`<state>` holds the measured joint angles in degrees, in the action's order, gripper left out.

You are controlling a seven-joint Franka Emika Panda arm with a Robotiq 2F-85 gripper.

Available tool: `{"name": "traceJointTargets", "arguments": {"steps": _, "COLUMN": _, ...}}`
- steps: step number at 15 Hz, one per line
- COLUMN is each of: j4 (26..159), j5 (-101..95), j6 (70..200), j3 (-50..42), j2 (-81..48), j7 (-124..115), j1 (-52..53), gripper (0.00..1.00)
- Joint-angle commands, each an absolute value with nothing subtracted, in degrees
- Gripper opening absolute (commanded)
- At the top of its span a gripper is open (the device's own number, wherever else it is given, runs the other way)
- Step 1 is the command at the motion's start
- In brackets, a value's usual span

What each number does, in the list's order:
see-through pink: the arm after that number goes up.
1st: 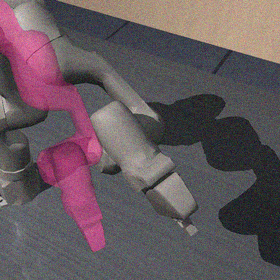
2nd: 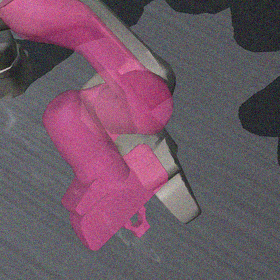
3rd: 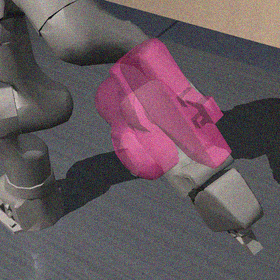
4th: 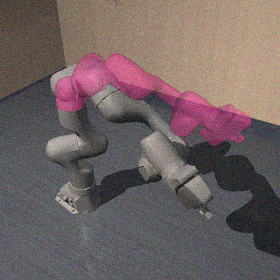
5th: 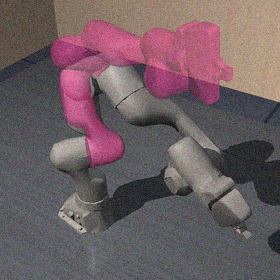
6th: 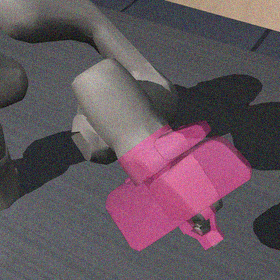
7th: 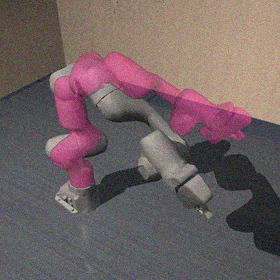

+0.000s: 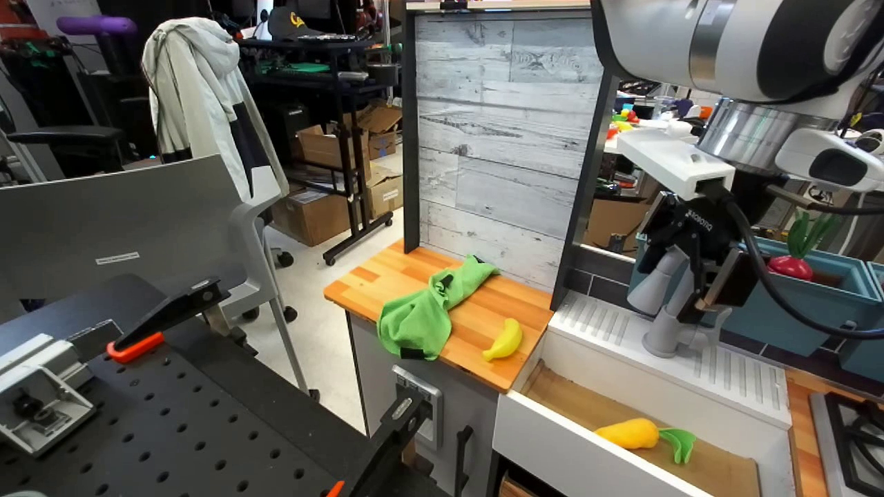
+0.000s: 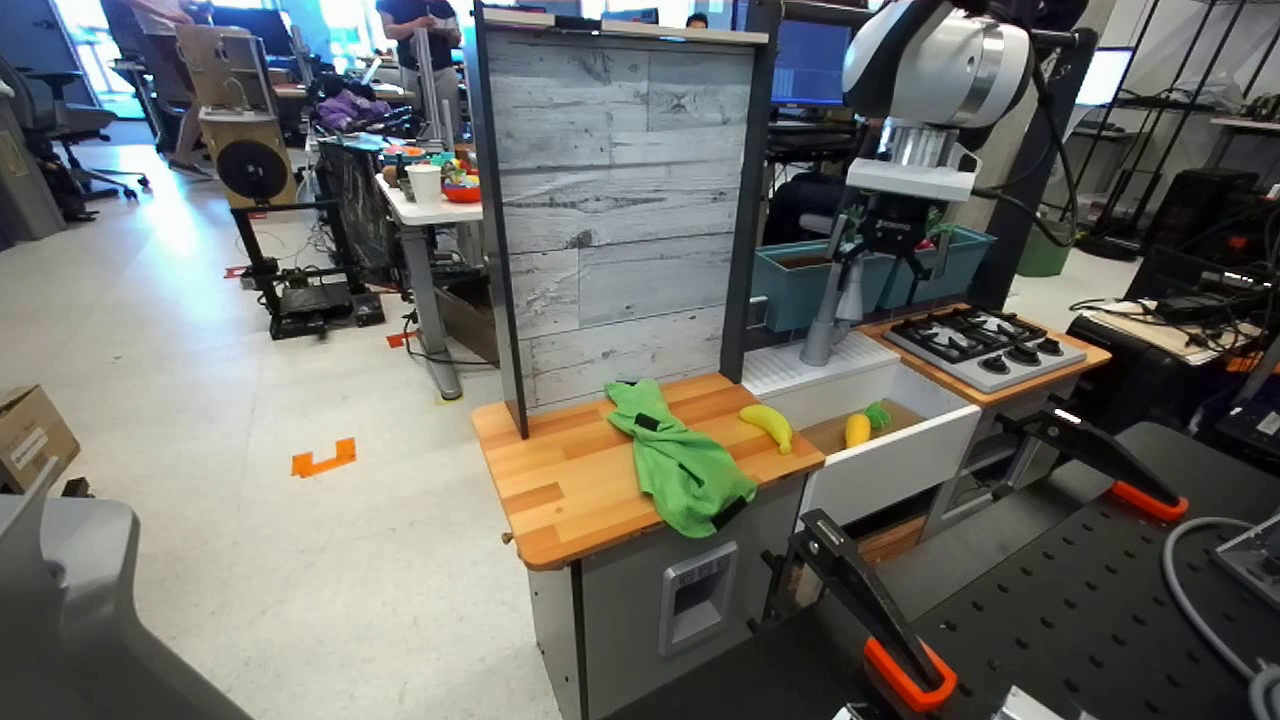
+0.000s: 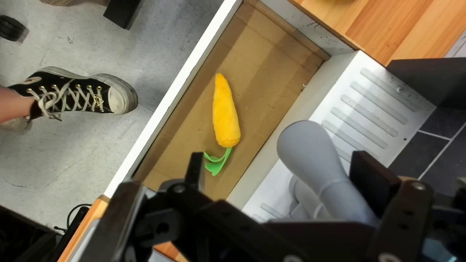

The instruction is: Move the tap

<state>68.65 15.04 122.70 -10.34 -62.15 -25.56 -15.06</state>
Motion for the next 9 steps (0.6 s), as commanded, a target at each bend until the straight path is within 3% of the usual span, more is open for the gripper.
{"name": "traceJointTargets", "arguments": {"steps": 1, "j4": 76.28, "j5": 15.79, "j6": 125.11, "j3": -9.82, "j2": -56.3, "j7": -24.57, "j1": -14.37, "gripper": 1.0}}
{"name": "traceJointTargets", "arguments": {"steps": 8, "j4": 88.79, "j5": 16.81, "j6": 130.24, "j3": -8.66, "j2": -45.61, "j7": -24.27, "j1": -12.81, "gripper": 1.0}}
{"name": "traceJointTargets", "arguments": {"steps": 9, "j4": 81.97, "j5": 15.45, "j6": 128.25, "j3": -9.51, "j2": -51.13, "j7": -25.33, "j1": -13.0, "gripper": 1.0}}
